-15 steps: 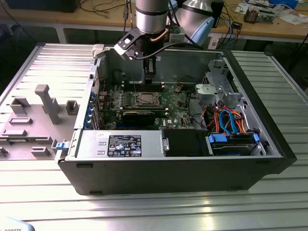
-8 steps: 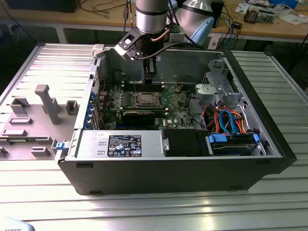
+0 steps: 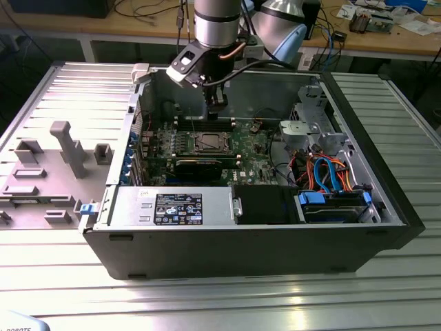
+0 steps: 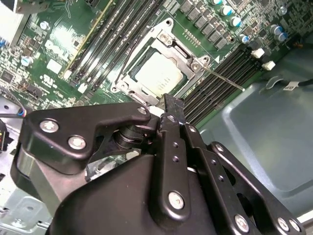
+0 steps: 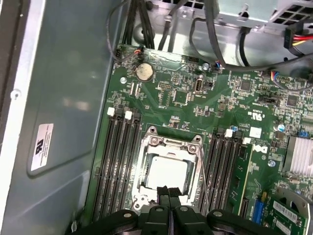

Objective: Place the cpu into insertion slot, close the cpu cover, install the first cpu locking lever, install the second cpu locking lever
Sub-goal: 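Install the first cpu locking lever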

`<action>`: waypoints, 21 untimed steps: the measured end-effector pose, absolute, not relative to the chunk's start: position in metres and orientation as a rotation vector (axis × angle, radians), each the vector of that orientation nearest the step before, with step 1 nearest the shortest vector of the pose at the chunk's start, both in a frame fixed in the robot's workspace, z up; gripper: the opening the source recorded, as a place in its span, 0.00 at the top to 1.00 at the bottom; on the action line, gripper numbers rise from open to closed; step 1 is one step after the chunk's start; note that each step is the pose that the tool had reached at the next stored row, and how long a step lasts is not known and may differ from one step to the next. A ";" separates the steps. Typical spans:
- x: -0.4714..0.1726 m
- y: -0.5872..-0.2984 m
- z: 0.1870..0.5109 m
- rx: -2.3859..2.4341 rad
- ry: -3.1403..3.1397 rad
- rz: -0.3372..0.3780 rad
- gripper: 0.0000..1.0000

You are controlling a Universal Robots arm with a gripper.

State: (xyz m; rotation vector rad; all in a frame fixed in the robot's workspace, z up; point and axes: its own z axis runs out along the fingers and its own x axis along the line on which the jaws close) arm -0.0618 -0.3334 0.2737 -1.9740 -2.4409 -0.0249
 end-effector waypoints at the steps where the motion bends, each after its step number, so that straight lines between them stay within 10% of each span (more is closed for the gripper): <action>1: -0.062 -0.333 0.274 -1.962 -2.450 -0.025 0.89; 21: -0.062 -0.331 0.274 -1.688 -2.645 -0.024 0.89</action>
